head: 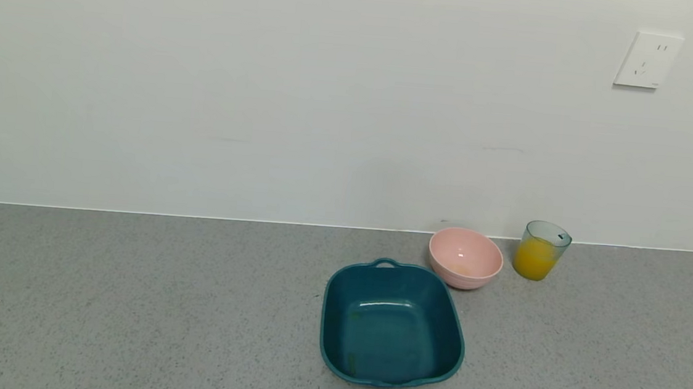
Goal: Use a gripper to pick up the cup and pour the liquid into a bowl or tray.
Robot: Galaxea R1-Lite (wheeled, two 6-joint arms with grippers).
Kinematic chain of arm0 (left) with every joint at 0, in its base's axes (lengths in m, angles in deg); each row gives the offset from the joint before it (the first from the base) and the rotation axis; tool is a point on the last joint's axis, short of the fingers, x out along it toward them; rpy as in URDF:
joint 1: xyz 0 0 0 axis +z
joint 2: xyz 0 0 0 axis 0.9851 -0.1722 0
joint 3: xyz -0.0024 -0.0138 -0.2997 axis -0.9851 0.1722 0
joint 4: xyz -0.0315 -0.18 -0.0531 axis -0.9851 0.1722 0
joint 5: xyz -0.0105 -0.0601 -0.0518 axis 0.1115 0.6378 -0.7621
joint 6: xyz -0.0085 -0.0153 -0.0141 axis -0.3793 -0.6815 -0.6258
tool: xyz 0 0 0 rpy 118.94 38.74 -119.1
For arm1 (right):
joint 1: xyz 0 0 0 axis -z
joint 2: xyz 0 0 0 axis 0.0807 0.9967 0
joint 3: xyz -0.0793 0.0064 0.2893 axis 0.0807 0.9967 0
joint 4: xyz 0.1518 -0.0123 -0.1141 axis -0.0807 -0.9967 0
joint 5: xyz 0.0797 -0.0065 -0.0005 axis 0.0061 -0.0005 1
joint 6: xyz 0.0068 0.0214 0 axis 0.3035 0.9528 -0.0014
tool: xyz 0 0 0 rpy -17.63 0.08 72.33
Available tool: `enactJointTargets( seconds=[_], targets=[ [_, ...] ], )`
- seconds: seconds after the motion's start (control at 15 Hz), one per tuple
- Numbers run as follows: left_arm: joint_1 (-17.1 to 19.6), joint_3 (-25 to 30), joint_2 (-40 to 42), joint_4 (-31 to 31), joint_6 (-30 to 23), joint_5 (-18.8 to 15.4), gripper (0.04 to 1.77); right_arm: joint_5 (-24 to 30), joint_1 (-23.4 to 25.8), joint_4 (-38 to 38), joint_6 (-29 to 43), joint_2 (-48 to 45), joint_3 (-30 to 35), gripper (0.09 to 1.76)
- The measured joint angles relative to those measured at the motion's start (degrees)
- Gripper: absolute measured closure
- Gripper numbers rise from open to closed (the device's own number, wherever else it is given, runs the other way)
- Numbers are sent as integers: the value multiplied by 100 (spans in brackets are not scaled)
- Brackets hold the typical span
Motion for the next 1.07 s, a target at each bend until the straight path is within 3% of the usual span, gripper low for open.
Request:
enactJointTargets(
  seconds=[0.6, 1.07],
  targets=[
    [2, 0, 0, 0, -2, -2, 9, -12, 28, 195, -18, 3727, -2669, 14],
    [0, 0, 0, -2, -4, 0, 9, -205, -112, 1649, -9, 6704, -3438, 14]
  ],
)
